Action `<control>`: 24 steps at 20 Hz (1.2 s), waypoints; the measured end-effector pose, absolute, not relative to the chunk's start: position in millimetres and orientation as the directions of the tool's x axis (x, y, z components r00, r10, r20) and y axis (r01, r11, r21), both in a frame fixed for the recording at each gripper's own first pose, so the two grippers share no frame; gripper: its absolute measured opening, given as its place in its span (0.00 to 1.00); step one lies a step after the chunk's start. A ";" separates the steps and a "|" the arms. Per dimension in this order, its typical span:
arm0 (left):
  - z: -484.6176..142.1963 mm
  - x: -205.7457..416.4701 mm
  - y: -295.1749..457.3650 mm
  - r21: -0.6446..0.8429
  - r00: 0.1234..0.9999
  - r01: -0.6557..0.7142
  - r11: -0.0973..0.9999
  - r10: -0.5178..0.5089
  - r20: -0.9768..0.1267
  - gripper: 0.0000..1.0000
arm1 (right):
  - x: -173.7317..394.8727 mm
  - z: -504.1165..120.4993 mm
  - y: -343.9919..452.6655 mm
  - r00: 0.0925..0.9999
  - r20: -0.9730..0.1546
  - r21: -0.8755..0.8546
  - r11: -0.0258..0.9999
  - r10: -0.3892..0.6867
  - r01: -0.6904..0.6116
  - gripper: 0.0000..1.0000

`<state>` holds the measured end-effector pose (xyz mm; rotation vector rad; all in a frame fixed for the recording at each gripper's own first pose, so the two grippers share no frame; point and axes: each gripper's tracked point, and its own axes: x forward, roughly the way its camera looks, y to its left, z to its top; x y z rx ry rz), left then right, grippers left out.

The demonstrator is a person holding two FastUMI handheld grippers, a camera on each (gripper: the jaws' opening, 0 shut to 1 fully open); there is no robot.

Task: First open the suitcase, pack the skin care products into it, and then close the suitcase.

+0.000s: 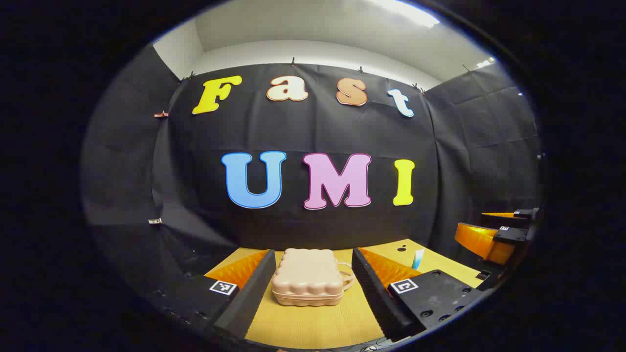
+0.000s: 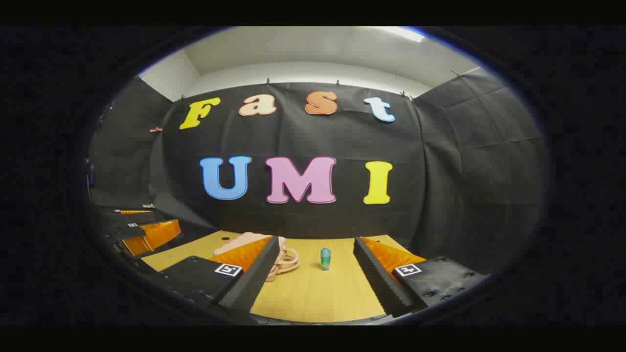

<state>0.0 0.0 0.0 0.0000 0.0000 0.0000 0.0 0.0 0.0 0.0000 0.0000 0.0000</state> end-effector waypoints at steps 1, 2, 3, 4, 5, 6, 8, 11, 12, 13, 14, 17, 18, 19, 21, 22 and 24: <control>1.1 1.5 -1.1 0.013 1.000 0.001 1.000 -0.001 0.004 0.98 | 3.0 -0.6 -2.6 1.000 0.000 0.000 1.000 -0.005 0.005 0.96; 2.6 3.0 -4.1 0.024 1.000 0.007 1.000 -0.007 0.002 0.98 | 7.3 -2.6 -7.1 1.000 -0.007 -0.002 1.000 -0.014 0.014 0.96; 0.3 5.3 -7.7 0.033 1.000 0.015 0.999 -0.015 -0.008 0.98 | 11.4 -2.5 -9.6 1.000 -0.013 -0.004 1.000 -0.019 0.019 0.97; 2.7 8.1 -12.6 0.035 0.999 0.035 0.999 -0.035 -0.007 0.98 | 13.7 0.6 -12.8 1.000 0.000 -0.008 1.000 -0.030 0.030 0.97; 4.0 13.0 -20.6 0.034 0.998 0.063 0.997 -0.062 -0.009 0.98 | 16.5 7.1 -18.7 0.999 0.015 -0.010 0.999 -0.045 0.045 0.97; 3.2 17.2 -27.2 0.032 0.996 0.084 0.996 -0.083 -0.025 0.98 | 18.0 8.0 -21.9 0.999 0.015 -0.009 0.999 -0.052 0.052 0.97; 8.0 24.2 -34.5 0.007 0.994 0.105 0.994 -0.105 -0.028 0.98 | 18.8 7.9 -23.8 0.999 0.015 -0.004 0.999 -0.049 0.050 0.97; 10.9 32.5 -43.3 -0.023 0.993 0.113 0.993 -0.113 -0.024 0.98 | 23.5 5.8 -32.6 0.999 0.006 -0.020 0.998 -0.051 0.051 0.97; 12.5 35.0 -44.8 -0.018 0.993 0.116 0.993 -0.116 -0.023 0.98 | 26.0 4.1 -34.2 0.999 0.000 -0.016 0.999 -0.051 0.051 1.00; 12.1 37.1 -45.9 -0.010 0.993 0.117 0.993 -0.117 -0.022 0.98 | 28.9 3.3 -37.2 0.999 -0.005 -0.010 0.999 -0.053 0.053 0.96; 10.8 40.2 -46.3 -0.004 0.993 0.116 0.993 -0.116 -0.027 0.98 | 32.8 4.0 -38.7 0.998 -0.008 -0.003 0.999 -0.054 0.054 0.97; 5.7 52.7 -50.8 -0.010 0.992 0.118 0.993 -0.118 -0.048 0.98 | 43.4 8.5 -42.2 0.999 0.001 -0.011 0.999 -0.049 0.049 0.97; 4.7 58.0 -53.9 -0.018 0.991 0.122 0.992 -0.123 -0.052 0.98 | 48.0 8.8 -43.6 0.999 0.001 -0.025 0.999 -0.044 0.044 0.97; 3.2 65.1 -57.5 -0.025 0.990 0.128 0.991 -0.130 -0.058 0.98 | 53.2 7.2 -44.9 0.999 -0.001 -0.035 0.999 -0.036 0.036 1.00; -2.2 81.5 -66.0 -0.030 0.986 0.143 0.989 -0.145 -0.079 0.98 | 65.0 7.4 -49.0 1.000 -0.004 -0.042 0.999 -0.027 0.027 0.97; -4.5 91.1 -69.9 -0.039 0.984 0.147 0.988 -0.150 -0.096 0.98 | 71.4 7.0 -51.4 1.000 -0.005 -0.039 0.999 -0.024 0.024 0.97; -8.9 113.4 -82.0 -0.081 0.978 0.160 0.984 -0.169 -0.121 0.98 | 84.9 5.3 -59.3 1.000 -0.003 -0.038 0.999 -0.027 0.027 0.97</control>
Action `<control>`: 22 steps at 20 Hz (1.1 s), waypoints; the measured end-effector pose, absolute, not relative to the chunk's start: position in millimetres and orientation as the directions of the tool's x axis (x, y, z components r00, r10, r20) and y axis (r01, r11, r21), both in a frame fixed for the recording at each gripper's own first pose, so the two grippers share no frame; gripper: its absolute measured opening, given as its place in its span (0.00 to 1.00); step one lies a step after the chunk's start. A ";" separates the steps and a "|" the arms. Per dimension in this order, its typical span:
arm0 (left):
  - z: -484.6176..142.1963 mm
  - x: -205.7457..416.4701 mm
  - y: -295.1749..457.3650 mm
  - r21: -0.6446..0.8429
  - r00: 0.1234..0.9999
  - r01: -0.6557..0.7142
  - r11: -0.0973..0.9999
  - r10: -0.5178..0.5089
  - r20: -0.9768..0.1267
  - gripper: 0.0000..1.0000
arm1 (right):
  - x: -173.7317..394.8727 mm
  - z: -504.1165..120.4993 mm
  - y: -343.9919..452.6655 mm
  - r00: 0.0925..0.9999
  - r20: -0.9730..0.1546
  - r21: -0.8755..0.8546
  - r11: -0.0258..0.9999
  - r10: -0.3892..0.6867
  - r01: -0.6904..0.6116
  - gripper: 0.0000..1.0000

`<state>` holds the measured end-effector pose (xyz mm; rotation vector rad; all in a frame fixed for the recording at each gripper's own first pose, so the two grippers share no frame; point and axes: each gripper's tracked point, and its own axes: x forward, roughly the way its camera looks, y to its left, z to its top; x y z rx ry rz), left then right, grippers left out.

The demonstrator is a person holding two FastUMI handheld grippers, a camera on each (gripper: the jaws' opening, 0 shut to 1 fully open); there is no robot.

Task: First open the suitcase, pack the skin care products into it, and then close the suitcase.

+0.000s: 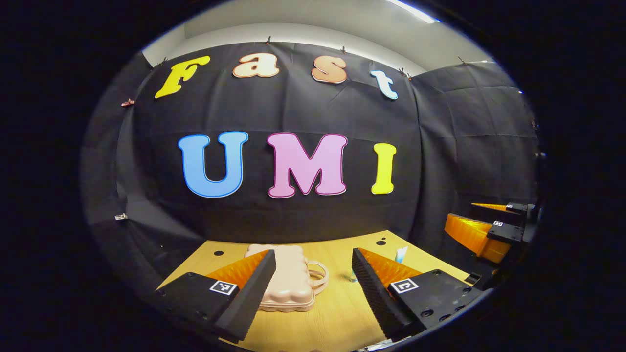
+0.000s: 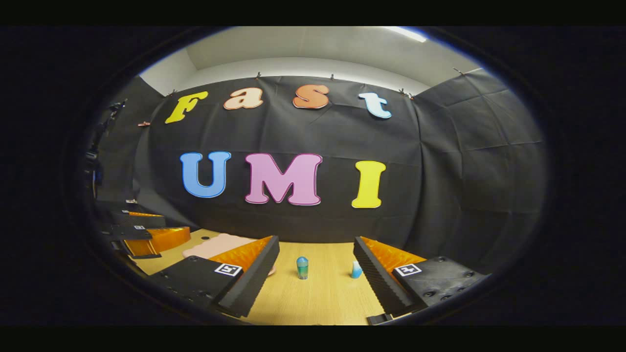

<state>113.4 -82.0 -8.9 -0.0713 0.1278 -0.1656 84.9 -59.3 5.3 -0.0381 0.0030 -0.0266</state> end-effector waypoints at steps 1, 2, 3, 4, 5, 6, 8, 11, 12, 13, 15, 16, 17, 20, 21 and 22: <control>-14.3 126.7 -88.1 -0.102 0.975 0.161 0.982 -0.174 -0.139 0.98 | 93.7 3.1 -63.0 1.000 -0.004 -0.044 0.999 -0.027 0.026 0.96; -20.4 141.4 -93.0 -0.118 0.972 0.156 0.981 -0.174 -0.160 0.98 | 102.4 -3.4 -66.8 1.000 -0.016 -0.053 0.998 -0.026 0.025 0.96; -30.3 156.3 -98.1 -0.129 0.967 0.151 0.980 -0.174 -0.185 0.98 | 110.4 -10.9 -69.9 0.999 -0.034 -0.058 0.998 -0.021 0.019 0.97; -39.8 171.2 -105.7 -0.147 0.959 0.154 0.977 -0.184 -0.216 0.98 | 120.7 -16.3 -72.7 0.999 -0.047 -0.058 0.998 -0.015 0.012 0.97; -51.8 185.7 -119.5 -0.173 0.945 0.171 0.970 -0.211 -0.250 0.99 | 129.8 -19.0 -76.3 0.999 -0.054 -0.054 0.999 -0.008 0.005 0.97; -62.9 201.5 -127.7 -0.189 0.935 0.167 0.968 -0.216 -0.281 0.99 | 139.3 -20.2 -80.0 0.998 -0.056 -0.050 0.999 -0.005 0.002 0.97; -90.4 236.7 -136.4 -0.194 0.917 0.141 0.971 -0.202 -0.344 0.96 | 159.9 -22.9 -87.5 0.999 -0.052 -0.046 0.999 0.005 -0.008 0.97; -138.0 289.3 -158.0 -0.180 0.869 0.116 0.977 -0.187 -0.459 0.96 | 190.5 -44.5 -93.1 0.994 -0.104 -0.050 0.998 0.042 -0.048 0.97; -154.2 301.5 -162.9 -0.185 0.850 0.110 0.977 -0.189 -0.491 0.97 | 197.5 -50.8 -93.8 0.991 -0.117 -0.072 0.995 0.058 -0.066 0.97; -168.6 314.0 -169.2 -0.199 0.833 0.101 0.975 -0.192 -0.518 0.97 | 203.7 -54.4 -92.2 0.990 -0.118 -0.087 0.992 0.079 -0.090 0.97; -202.8 337.8 -172.7 -0.193 0.792 0.043 0.980 -0.151 -0.591 0.96 | 215.4 -66.3 -92.4 0.983 -0.141 -0.087 0.988 0.119 -0.132 0.96; -219.0 348.4 -175.8 -0.179 0.771 0.028 0.983 -0.135 -0.622 0.95 | 221.7 -72.9 -92.6 0.977 -0.164 -0.068 0.987 0.136 -0.149 0.95; -230.1 356.6 -177.2 -0.161 0.758 0.021 0.987 -0.120 -0.641 0.94 | 226.7 -77.4 -95.3 0.974 -0.176 -0.057 0.987 0.140 -0.152 0.97; -257.3 368.8 -170.8 -0.109 0.710 -0.026 0.994 -0.059 -0.702 0.90 | 242.1 -94.8 -113.2 0.962 -0.250 -0.039 0.992 0.109 -0.122 0.97; -266.6 371.2 -171.2 -0.107 0.692 -0.040 0.993 -0.049 -0.720 0.86 | 245.3 -100.4 -118.8 0.954 -0.280 -0.016 0.993 0.104 -0.113 0.97; -276.0 372.2 -170.1 -0.094 0.671 -0.051 0.994 -0.035 -0.741 0.84 | 249.5 -104.2 -121.5 0.948 -0.303 0.013 0.995 0.098 -0.099 0.97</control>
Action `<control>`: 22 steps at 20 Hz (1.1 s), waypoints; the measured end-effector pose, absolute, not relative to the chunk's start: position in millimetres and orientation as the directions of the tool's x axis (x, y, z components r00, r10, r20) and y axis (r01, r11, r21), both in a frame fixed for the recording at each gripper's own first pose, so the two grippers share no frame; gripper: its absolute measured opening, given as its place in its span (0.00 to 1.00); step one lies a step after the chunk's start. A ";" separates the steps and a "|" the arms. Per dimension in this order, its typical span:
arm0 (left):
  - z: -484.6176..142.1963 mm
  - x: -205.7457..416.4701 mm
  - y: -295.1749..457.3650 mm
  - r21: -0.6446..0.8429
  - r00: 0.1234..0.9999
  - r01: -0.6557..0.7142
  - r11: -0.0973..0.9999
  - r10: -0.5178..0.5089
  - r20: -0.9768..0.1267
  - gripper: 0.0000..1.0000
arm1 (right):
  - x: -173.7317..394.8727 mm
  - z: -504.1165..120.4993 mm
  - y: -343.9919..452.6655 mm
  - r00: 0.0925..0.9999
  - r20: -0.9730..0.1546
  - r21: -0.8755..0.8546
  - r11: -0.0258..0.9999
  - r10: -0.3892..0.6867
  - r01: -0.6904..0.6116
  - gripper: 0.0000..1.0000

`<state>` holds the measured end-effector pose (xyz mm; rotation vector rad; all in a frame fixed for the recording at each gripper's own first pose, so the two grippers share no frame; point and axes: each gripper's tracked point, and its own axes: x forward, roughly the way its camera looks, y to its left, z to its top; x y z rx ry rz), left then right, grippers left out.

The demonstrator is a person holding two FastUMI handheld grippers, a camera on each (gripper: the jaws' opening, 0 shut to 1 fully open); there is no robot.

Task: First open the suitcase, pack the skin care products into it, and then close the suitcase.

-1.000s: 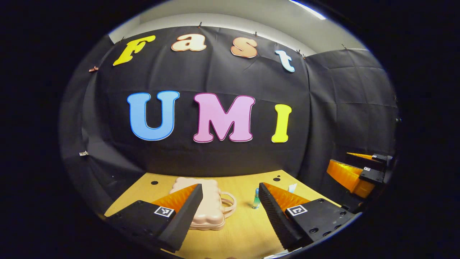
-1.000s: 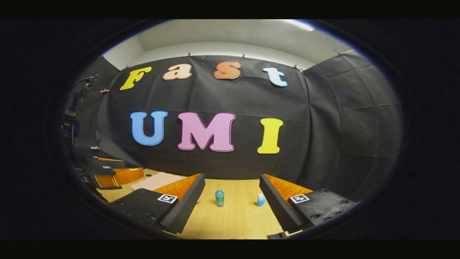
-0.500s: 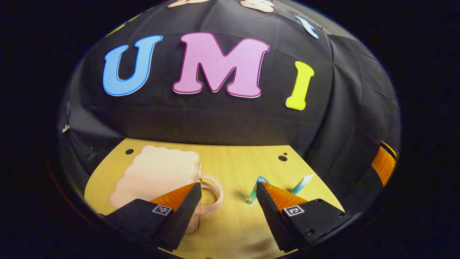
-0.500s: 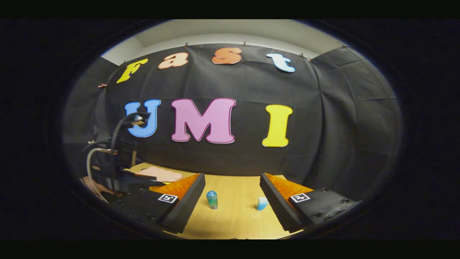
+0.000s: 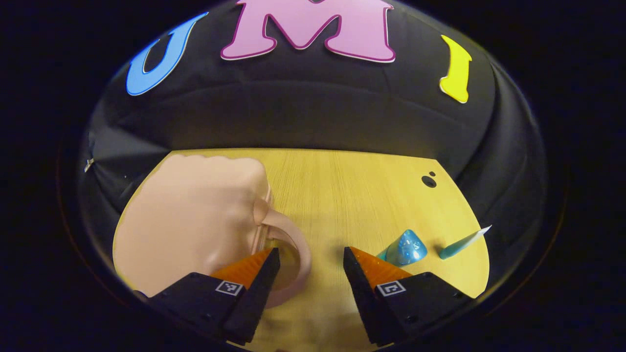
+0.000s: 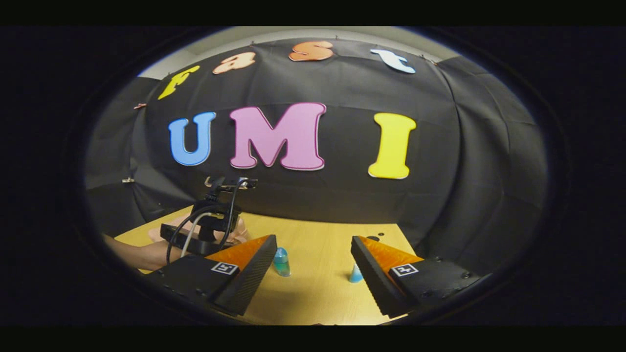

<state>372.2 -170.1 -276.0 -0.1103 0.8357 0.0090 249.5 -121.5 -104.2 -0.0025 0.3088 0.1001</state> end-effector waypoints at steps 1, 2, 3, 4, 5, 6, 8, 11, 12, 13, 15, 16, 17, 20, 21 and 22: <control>-287.9 373.0 -166.3 -0.071 0.645 -0.062 0.996 -0.014 -0.764 0.80 | 251.6 -107.6 -127.8 0.945 -0.316 0.032 0.996 0.087 -0.081 0.97; -298.6 372.7 -167.7 -0.070 0.619 -0.061 0.996 -0.017 -0.785 0.78 | 252.6 -110.8 -133.6 0.943 -0.324 0.039 0.997 0.074 -0.065 0.97; -306.1 371.8 -167.4 -0.066 0.599 -0.083 0.994 -0.003 -0.800 0.69 | 252.9 -112.8 -137.8 0.940 -0.336 0.041 0.998 0.066 -0.056 0.97; -312.8 373.2 -163.4 -0.055 0.581 -0.108 0.993 0.018 -0.813 0.50 | 252.3 -113.5 -139.9 0.939 -0.338 0.039 0.998 0.064 -0.054 0.96; -321.2 374.5 -161.1 -0.052 0.566 -0.120 0.991 0.025 -0.824 0.31 | 253.6 -109.0 -141.8 0.942 -0.328 0.037 0.998 0.064 -0.054 0.97; -323.8 372.3 -158.5 -0.054 0.558 -0.132 0.990 0.029 -0.830 0.30 | 254.6 -103.7 -143.1 0.947 -0.315 0.036 0.998 0.059 -0.050 0.98; -315.0 376.9 -164.6 -0.093 0.582 -0.118 0.989 -0.007 -0.813 0.27 | 255.7 -103.5 -143.3 0.949 -0.312 0.044 0.998 0.055 -0.044 0.97; -294.3 382.5 -172.5 -0.117 0.632 -0.020 0.993 -0.078 -0.771 0.13 | 251.3 -108.2 -134.3 0.945 -0.321 0.038 0.997 0.069 -0.060 0.98; -287.8 384.9 -173.7 -0.144 0.639 -0.011 0.990 -0.104 -0.762 0.10 | 249.6 -108.5 -132.1 0.945 -0.318 0.034 0.997 0.082 -0.075 0.98; -273.3 382.4 -172.0 -0.203 0.654 -0.033 0.979 -0.133 -0.745 0.08 | 247.7 -104.7 -123.1 0.945 -0.311 0.040 0.995 0.099 -0.091 0.97; -239.4 388.4 -155.5 -0.227 0.709 -0.031 0.973 -0.139 -0.691 0.08 | 246.7 -104.0 -112.9 0.944 -0.310 0.041 0.994 0.113 -0.106 0.97; -218.4 385.7 -149.8 -0.235 0.726 -0.024 0.972 -0.144 -0.672 0.08 | 246.1 -104.3 -109.1 0.942 -0.312 0.045 0.992 0.124 -0.115 0.97; -195.5 385.1 -140.9 -0.230 0.749 -0.020 0.973 -0.138 -0.648 0.08 | 245.5 -104.2 -103.8 0.940 -0.313 0.054 0.991 0.136 -0.125 0.97; -131.9 380.1 -96.1 -0.212 0.799 -0.034 0.977 -0.101 -0.593 0.08 | 247.6 -100.7 -82.1 0.932 -0.316 0.109 0.983 0.178 -0.151 0.97; -111.9 377.5 -78.2 -0.219 0.811 -0.050 0.974 -0.088 -0.578 0.08 | 248.2 -99.1 -73.3 0.929 -0.312 0.123 0.978 0.197 -0.166 0.97; -97.7 373.7 -58.0 -0.227 0.817 -0.065 0.972 -0.079 -0.571 0.08 | 248.9 -96.2 -64.9 0.928 -0.303 0.126 0.975 0.214 -0.184 0.97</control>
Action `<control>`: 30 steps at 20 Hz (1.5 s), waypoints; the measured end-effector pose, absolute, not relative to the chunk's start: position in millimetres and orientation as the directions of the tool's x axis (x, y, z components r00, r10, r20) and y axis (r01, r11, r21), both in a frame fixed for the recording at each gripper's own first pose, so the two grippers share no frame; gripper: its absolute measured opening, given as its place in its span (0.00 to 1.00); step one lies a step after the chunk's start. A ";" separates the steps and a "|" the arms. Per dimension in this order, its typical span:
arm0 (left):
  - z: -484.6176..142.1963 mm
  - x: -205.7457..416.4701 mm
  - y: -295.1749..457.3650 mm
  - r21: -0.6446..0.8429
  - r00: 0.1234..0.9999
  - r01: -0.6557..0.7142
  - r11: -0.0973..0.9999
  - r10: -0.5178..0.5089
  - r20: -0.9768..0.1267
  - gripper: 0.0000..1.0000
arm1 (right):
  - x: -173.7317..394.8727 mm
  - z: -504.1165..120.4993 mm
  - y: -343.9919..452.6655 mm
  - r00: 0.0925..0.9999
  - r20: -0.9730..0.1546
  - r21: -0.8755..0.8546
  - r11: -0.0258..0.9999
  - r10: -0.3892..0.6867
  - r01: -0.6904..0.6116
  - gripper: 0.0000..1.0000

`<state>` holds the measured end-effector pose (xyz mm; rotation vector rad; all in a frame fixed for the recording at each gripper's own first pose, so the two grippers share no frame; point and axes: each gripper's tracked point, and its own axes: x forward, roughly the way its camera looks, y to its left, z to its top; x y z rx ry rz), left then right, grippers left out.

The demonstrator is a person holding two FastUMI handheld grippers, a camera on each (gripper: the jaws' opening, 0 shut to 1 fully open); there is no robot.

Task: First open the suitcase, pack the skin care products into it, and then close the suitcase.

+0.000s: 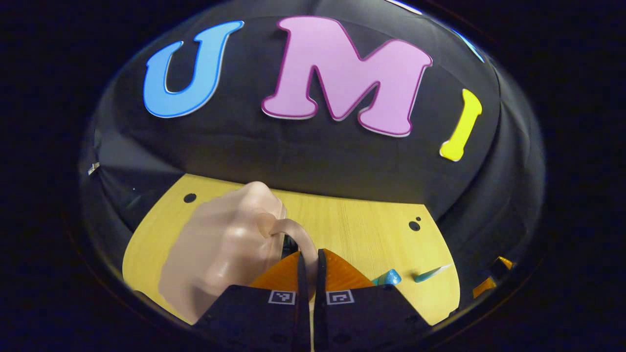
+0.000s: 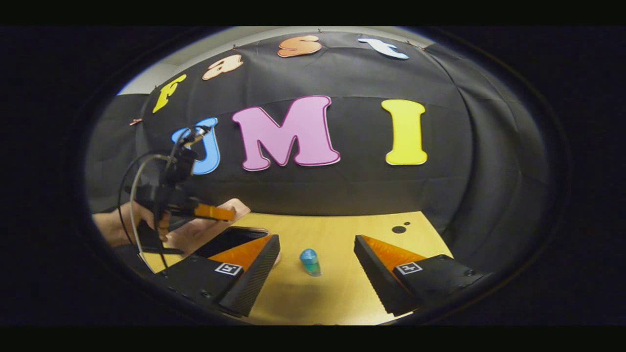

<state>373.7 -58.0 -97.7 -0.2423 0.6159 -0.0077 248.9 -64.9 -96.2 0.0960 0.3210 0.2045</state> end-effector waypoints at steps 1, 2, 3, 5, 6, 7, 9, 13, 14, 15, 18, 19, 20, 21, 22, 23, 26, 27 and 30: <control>-83.5 370.0 -37.1 -0.231 0.824 -0.075 0.970 -0.070 -0.563 0.08 | 250.1 -94.0 -57.2 0.928 -0.294 0.122 0.972 0.229 -0.202 0.97; -73.2 367.5 -13.1 -0.215 0.831 -0.080 0.973 -0.054 -0.553 0.08 | 250.0 -92.9 -50.1 0.925 -0.290 0.117 0.969 0.244 -0.219 0.97; -64.7 364.1 12.6 -0.179 0.833 -0.090 0.980 -0.025 -0.553 0.08 | 249.3 -93.4 -44.4 0.921 -0.290 0.117 0.965 0.259 -0.235 0.97; -52.9 354.0 60.8 -0.074 0.830 -0.126 0.989 0.064 -0.554 0.08 | 245.3 -89.3 -30.5 0.910 -0.294 0.139 0.955 0.292 -0.262 0.97; -45.5 351.3 82.4 -0.042 0.836 -0.139 0.989 0.094 -0.540 0.08 | 243.0 -86.6 -25.2 0.906 -0.295 0.149 0.951 0.304 -0.270 0.97; -41.0 348.8 98.5 -0.035 0.840 -0.147 0.989 0.106 -0.533 0.08 | 241.4 -83.9 -19.3 0.904 -0.293 0.149 0.949 0.311 -0.279 0.97; -40.6 344.2 126.3 -0.022 0.841 -0.161 0.987 0.125 -0.527 0.08 | 240.1 -76.2 -10.9 0.905 -0.288 0.120 0.949 0.314 -0.291 0.97; -44.9 340.9 186.5 0.039 0.854 -0.159 0.986 0.157 -0.496 0.08 | 240.1 -59.9 -7.9 0.933 -0.256 0.013 0.966 0.253 -0.258 0.97; -50.5 341.9 200.6 0.042 0.856 -0.165 0.985 0.164 -0.490 0.08 | 240.5 -59.1 -6.5 0.938 -0.253 0.001 0.970 0.235 -0.243 0.97; -57.1 344.7 216.6 0.046 0.857 -0.172 0.984 0.172 -0.485 0.08 | 239.6 -61.4 -4.2 0.939 -0.265 0.005 0.974 0.220 -0.226 0.97; -82.1 354.0 270.9 0.034 0.868 -0.185 0.982 0.180 -0.463 0.08 | 237.9 -64.8 -4.5 0.949 -0.283 -0.013 0.988 0.142 -0.152 0.97; -93.8 357.1 288.8 0.038 0.870 -0.184 0.982 0.180 -0.459 0.08 | 236.4 -66.0 -7.3 0.952 -0.287 -0.025 0.992 0.109 -0.121 0.97; -109.4 358.0 306.5 0.053 0.871 -0.177 0.983 0.181 -0.457 0.08 | 233.8 -68.5 -9.9 0.954 -0.291 -0.040 0.995 0.078 -0.094 0.97; -124.6 361.1 324.0 0.064 0.870 -0.169 0.983 0.180 -0.459 0.08 | 230.9 -70.6 -12.3 0.954 -0.295 -0.060 0.996 0.052 -0.073 0.97; -140.9 362.9 339.4 0.060 0.867 -0.165 0.984 0.174 -0.468 0.08 | 227.5 -73.3 -14.1 0.954 -0.299 -0.082 0.995 0.027 -0.054 0.97; -159.4 365.5 353.2 0.044 0.861 -0.169 0.985 0.169 -0.480 0.08 | 223.8 -77.5 -15.2 0.951 -0.309 -0.102 0.994 0.007 -0.040 0.97; -216.2 367.9 385.8 -0.032 0.838 -0.215 0.976 0.167 -0.520 0.08 | 209.8 -93.2 -17.7 0.934 -0.354 -0.123 0.992 -0.053 0.010 0.97; -232.3 370.8 392.4 -0.058 0.831 -0.223 0.973 0.159 -0.532 0.08 | 206.5 -94.7 -15.6 0.932 -0.357 -0.121 0.992 -0.061 0.018 0.97; -275.5 371.2 404.6 -0.116 0.798 -0.279 0.953 0.163 -0.580 0.10 | 200.1 -101.9 -16.5 0.923 -0.372 -0.133 0.990 -0.094 0.047 0.97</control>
